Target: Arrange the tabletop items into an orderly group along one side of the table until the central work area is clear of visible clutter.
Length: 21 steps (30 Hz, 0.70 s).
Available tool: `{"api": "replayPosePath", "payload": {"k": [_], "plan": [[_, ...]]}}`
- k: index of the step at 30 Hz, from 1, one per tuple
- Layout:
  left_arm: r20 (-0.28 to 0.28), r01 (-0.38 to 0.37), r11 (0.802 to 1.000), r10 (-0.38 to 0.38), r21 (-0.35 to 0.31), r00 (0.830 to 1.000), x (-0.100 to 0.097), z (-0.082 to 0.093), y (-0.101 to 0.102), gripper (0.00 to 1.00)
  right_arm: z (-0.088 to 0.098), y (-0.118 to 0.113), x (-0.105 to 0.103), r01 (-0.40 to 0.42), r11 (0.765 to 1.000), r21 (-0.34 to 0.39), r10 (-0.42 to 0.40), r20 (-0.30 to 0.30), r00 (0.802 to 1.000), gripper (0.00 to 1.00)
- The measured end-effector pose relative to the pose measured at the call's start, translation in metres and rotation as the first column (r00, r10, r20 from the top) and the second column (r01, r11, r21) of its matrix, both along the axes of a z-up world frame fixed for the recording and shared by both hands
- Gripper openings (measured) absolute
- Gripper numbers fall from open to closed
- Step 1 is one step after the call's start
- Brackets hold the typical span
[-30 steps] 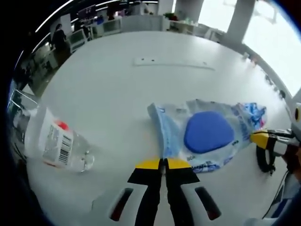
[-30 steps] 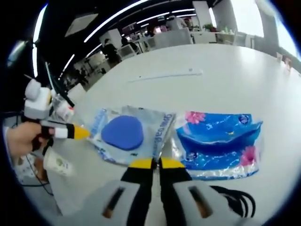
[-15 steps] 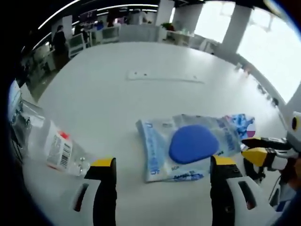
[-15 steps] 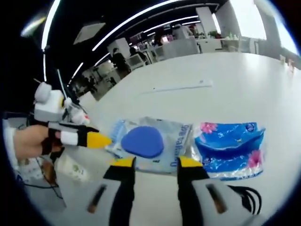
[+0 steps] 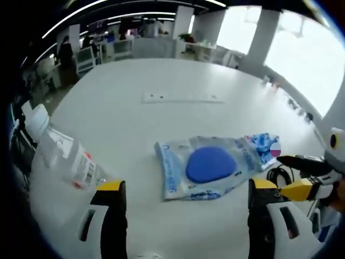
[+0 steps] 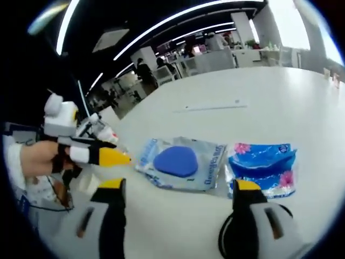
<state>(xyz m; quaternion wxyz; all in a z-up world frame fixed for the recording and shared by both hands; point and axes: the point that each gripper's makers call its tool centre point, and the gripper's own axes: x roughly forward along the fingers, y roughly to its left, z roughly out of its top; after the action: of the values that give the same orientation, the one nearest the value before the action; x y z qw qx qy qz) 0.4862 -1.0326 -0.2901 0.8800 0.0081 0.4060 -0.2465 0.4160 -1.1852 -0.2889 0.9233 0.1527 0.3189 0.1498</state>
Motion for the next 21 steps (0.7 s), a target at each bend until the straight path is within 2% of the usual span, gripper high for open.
{"api": "replayPosePath", "payload": {"k": [5,10,21], "plan": [[0.017,-0.002,1.0,0.002,0.0,1.0,-0.008,0.012,0.006,0.89,0.006,-0.013,-0.012,0.024,1.0,-0.02,-0.024,0.003,1.0,0.84],[0.029,-0.003,1.0,0.003,-0.001,1.0,-0.018,0.02,0.013,0.89,0.015,-0.022,-0.022,0.041,0.999,-0.001,-0.041,0.014,0.999,0.82],[0.053,0.006,1.0,-0.006,0.0,0.999,-0.041,0.035,0.025,0.88,0.016,-0.045,-0.059,0.075,0.997,-0.005,-0.075,0.003,0.997,0.84]]}}
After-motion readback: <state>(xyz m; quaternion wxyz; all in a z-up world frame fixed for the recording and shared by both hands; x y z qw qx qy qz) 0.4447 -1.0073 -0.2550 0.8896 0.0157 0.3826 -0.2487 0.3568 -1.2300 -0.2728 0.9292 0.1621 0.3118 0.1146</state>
